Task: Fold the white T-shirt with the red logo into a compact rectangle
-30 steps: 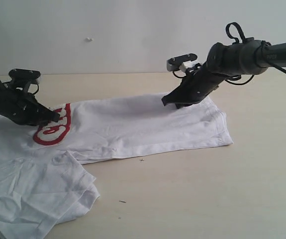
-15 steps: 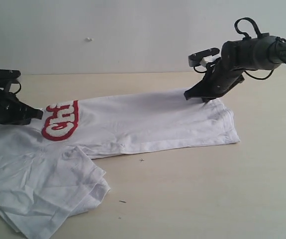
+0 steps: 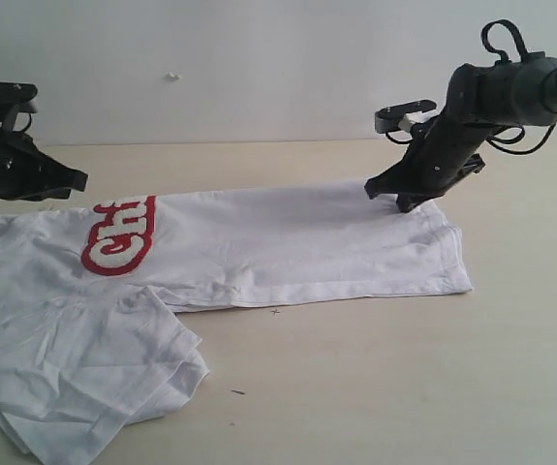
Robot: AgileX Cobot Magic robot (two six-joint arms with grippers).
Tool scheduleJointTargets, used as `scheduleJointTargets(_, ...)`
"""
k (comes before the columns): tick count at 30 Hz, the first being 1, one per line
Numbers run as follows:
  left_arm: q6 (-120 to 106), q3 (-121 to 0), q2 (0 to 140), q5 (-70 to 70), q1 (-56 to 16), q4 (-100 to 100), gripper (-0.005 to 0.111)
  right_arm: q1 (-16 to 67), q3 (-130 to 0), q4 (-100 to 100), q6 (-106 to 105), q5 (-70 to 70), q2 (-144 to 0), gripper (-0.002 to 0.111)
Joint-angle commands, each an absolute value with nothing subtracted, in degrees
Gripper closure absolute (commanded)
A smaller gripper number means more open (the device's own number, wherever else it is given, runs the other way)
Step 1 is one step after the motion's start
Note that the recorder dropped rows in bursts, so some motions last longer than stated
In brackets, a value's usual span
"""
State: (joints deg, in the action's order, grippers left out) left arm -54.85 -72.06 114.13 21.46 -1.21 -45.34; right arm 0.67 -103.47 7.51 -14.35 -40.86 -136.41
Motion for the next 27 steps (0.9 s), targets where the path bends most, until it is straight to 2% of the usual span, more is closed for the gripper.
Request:
scheduleJointTargets(1, -55.27, -69.89, 111.30, 21.95, -1.29, -45.92, 0.107, 1.92, -98.20, 9.24, -14.97, -38.41, -129.41, 0.108)
scheduleJointTargets(10, -55.68, -62.72, 109.14, 23.40, -2.80, -45.92, 0.107, 2.03, -83.89, 9.50, -14.97, -34.68, -121.97, 0.108)
scheduleJointTargets(19, -58.53, -54.54, 106.41, 28.15, -12.50, -45.63, 0.107, 2.03, -72.55, 9.50, -14.85, -27.47, -122.02, 0.108)
scheduleJointTargets(27, -58.25, -45.09, 106.75, 20.98, -18.52, -45.94, 0.107, 2.03, -70.90, 8.62, -14.42, -29.10, -122.02, 0.108)
